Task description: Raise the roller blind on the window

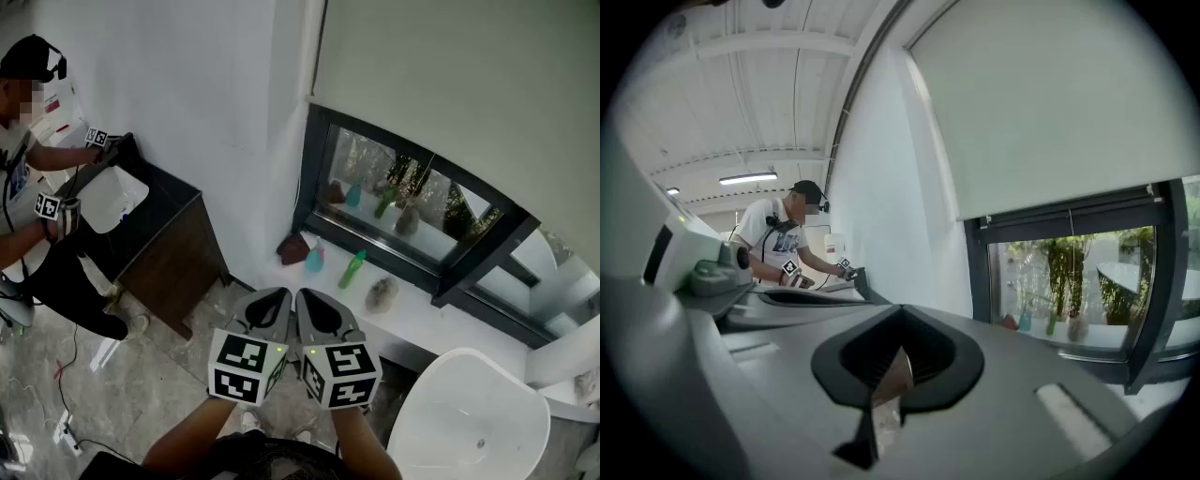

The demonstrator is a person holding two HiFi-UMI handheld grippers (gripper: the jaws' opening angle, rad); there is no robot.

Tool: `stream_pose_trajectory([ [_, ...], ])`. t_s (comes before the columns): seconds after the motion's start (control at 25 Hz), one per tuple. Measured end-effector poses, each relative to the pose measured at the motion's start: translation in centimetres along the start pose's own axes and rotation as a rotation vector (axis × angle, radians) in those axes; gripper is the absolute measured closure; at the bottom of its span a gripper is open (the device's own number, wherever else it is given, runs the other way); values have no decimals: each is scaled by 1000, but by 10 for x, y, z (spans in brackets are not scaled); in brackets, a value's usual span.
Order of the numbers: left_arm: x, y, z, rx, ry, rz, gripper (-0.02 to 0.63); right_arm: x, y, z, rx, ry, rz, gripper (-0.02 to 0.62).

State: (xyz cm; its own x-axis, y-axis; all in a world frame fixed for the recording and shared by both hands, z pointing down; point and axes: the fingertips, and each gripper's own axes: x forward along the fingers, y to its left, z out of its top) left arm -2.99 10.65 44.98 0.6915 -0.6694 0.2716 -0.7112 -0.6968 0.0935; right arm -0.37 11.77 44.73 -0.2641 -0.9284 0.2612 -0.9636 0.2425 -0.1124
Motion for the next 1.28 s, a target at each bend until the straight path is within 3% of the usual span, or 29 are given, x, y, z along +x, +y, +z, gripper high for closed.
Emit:
stream_pose_trajectory([
  [0.52,-10,29,4,-3,-15,-3,603,19,21,9,-14,-10,-12,592],
  [0.88,-24,74,18,1,-45,-18,603,46,52,25,-41,-23,-40,592],
  [1.28,4,93,22,4,-37,-52,603,73,30,33,-28,-32,-72,595],
])
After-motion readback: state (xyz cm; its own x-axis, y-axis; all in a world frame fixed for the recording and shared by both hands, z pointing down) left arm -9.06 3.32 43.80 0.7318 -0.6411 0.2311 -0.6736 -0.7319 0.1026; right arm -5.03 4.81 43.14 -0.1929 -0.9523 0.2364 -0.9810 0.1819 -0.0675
